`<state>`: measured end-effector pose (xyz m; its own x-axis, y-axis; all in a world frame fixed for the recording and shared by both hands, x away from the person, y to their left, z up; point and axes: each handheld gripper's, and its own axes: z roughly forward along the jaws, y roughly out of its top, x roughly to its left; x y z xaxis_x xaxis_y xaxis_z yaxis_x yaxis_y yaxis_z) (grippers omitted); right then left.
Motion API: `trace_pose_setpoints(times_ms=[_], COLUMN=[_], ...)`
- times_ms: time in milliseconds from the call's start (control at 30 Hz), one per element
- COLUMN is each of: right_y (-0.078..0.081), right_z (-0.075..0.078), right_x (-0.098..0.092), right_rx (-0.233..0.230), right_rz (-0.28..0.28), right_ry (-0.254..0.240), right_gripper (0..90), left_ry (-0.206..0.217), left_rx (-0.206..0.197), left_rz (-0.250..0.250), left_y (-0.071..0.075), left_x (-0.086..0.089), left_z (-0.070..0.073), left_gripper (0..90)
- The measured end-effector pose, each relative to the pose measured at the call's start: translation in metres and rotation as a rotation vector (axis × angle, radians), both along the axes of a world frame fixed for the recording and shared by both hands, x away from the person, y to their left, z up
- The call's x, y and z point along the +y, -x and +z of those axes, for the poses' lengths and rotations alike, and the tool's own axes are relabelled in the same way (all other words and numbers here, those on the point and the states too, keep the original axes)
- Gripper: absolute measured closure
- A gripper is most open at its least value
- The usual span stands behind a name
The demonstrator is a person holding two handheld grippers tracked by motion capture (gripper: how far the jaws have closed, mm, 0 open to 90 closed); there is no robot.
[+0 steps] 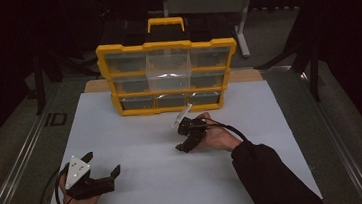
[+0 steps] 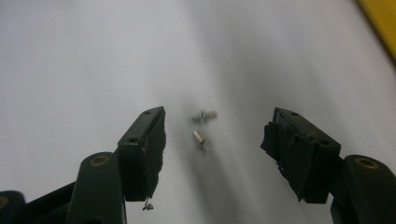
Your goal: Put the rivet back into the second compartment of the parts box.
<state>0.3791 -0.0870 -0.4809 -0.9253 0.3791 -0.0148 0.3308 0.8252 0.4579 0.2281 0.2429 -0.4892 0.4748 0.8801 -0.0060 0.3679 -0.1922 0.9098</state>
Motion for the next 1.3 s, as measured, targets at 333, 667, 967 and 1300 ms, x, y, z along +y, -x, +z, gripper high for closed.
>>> trace_pose_setpoints(times_ms=[333,667,967,1300], right_y=[0.0,-0.001,-0.001,-0.003], right_z=[-0.015,-0.025,-0.024,-0.024], right_x=[0.006,0.011,0.011,0.008], right_rx=[0.02,0.055,0.077,0.109], right_rz=[0.024,0.014,0.008,-0.014], right_ry=[0.049,0.087,0.101,0.082], right_gripper=[53.0,66.9,81.9,82.5], left_ry=[0.0,-0.002,-0.002,-0.003], left_rx=[0.001,0.002,0.002,0.004], left_rz=[0.0,0.001,0.002,0.004], left_y=[0.0,0.0,0.0,0.001], left_x=[0.0,0.0,0.001,0.001], left_z=[0.0,0.0,0.0,0.0], left_gripper=[0.0,0.0,0.0,0.0])
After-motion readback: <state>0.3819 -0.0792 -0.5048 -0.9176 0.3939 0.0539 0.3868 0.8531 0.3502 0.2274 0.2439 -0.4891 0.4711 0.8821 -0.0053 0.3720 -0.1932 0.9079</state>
